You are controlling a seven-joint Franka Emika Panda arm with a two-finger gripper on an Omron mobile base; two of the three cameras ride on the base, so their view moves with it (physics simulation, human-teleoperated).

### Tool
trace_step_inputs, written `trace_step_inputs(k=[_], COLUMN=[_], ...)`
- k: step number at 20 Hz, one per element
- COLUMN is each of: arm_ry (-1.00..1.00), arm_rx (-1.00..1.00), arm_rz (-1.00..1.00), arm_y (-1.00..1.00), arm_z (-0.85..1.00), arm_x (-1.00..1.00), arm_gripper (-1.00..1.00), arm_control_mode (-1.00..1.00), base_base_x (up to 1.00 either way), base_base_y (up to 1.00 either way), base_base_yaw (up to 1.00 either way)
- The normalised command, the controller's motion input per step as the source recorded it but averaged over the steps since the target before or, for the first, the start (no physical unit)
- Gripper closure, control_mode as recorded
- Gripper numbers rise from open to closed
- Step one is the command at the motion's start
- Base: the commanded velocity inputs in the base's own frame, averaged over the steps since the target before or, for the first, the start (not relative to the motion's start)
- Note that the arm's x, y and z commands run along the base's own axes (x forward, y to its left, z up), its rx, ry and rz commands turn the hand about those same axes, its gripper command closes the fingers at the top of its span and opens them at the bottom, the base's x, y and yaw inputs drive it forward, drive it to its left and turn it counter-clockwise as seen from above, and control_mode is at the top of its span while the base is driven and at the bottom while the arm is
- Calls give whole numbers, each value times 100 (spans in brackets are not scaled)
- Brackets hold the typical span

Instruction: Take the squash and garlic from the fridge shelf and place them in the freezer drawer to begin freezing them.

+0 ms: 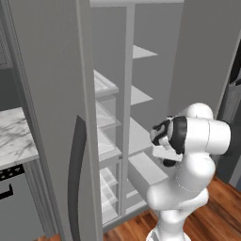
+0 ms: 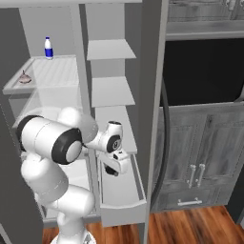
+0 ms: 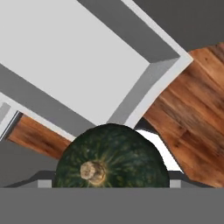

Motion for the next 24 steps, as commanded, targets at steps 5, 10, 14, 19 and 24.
trace_step_inputs(k=[5,10,14,19,24], arm_ry=[6,0,3,9,9], arm_rx=[0,0,0,0,0], arm_rz=[-6,-4,0,0,0], arm_y=[-21,-3,0,0,-8], arm_z=[-58,-50,-54,-73,-72], arm_x=[25,31,37,40,35], arm_gripper=[100,100,100,100,100], arm_control_mode=[-100,-100,-100,-100,-100], base_base_x=[0,0,0,0,0], base_base_y=[0,0,0,0,0], base_base_yaw=[0,0,0,0,0])
